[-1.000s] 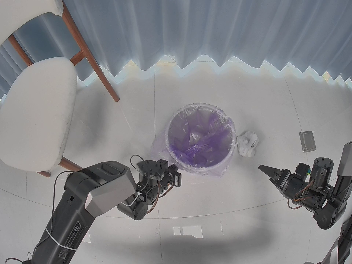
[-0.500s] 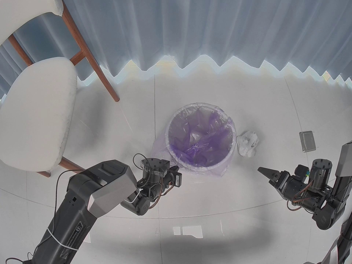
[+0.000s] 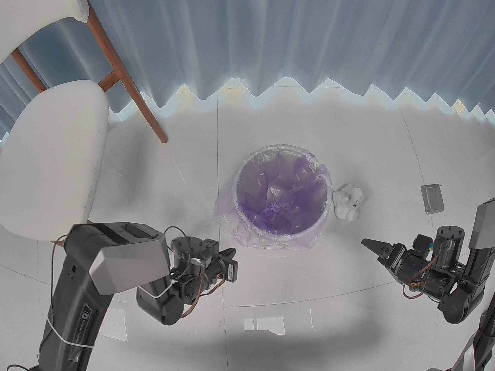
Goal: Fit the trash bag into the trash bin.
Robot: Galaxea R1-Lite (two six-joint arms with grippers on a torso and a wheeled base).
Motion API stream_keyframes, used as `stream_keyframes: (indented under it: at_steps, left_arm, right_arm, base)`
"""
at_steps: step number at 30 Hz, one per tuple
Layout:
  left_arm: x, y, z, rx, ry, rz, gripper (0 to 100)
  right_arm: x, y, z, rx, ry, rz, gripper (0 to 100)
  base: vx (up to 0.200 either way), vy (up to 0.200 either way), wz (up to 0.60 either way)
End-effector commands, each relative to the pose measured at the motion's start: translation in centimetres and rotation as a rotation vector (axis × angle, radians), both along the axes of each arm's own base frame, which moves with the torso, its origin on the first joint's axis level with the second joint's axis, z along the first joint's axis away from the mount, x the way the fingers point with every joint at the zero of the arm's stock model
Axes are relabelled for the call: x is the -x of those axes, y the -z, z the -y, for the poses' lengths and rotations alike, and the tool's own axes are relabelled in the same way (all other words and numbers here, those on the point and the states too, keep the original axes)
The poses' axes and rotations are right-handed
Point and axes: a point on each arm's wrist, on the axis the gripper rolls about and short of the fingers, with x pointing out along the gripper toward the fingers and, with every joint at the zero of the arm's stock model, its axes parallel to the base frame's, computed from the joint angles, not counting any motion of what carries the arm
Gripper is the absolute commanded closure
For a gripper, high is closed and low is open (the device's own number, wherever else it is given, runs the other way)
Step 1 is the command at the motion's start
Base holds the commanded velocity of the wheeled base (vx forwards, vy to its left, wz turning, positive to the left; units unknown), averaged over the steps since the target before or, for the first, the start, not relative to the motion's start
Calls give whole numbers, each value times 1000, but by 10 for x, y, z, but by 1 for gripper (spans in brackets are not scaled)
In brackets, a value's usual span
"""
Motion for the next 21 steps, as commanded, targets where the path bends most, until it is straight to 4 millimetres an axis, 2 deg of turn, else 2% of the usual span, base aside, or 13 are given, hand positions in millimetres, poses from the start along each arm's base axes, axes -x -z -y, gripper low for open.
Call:
stream_keyframes:
  at_steps: [1, 2, 3, 4, 5, 9, 11, 12, 13, 17, 19, 21]
  left_arm:
    - [81, -98, -45, 85, -5, 104, 100]
    - [88, -109, -49, 110, -11, 111, 100]
    - [88, -109, -49, 110, -11, 111, 100]
    - [104, -134, -56, 187, -27, 136, 100]
    - [111, -147, -60, 224, -34, 160, 100]
    - [141, -175, -80, 283, -113, 218, 100]
    - [156, -182, -88, 290, -127, 233, 100]
    - [157, -182, -89, 290, -128, 233, 100]
    - [174, -186, -104, 292, -147, 244, 100]
    - [192, -192, -128, 294, -210, 281, 100]
    - [196, -193, -133, 295, -225, 285, 100]
    - [203, -193, -142, 291, -263, 297, 100]
  right_arm:
    - [-4, 8, -4, 4, 4, -27, 0]
    - [-6, 8, -5, -11, 11, -28, 0]
    - [-6, 8, -5, -11, 11, -28, 0]
    - [-11, 6, -7, -74, 32, -43, 0]
    - [-14, 4, -9, -113, 42, -45, 0]
    - [-22, -1, -27, -142, -1, -56, 0]
    - [-27, -7, -37, -143, -25, -59, 0]
    - [-28, -7, -38, -143, -25, -56, 0]
    - [-38, -18, -48, -145, -19, -68, 0]
    - [-58, -37, -57, -145, 2, -116, 0]
    - [-63, -39, -59, -137, 8, -131, 0]
    - [-78, -48, -65, -117, 29, -147, 0]
  base:
    - [0, 0, 0]
    - [0, 0, 0]
    - [0, 0, 0]
    - [0, 0, 0]
    - [0, 0, 0]
    - [0, 0, 0]
    - [0, 0, 0]
    - [0, 0, 0]
    - [0, 0, 0]
    - [0, 0, 0]
    - [0, 0, 0]
    - [0, 0, 0]
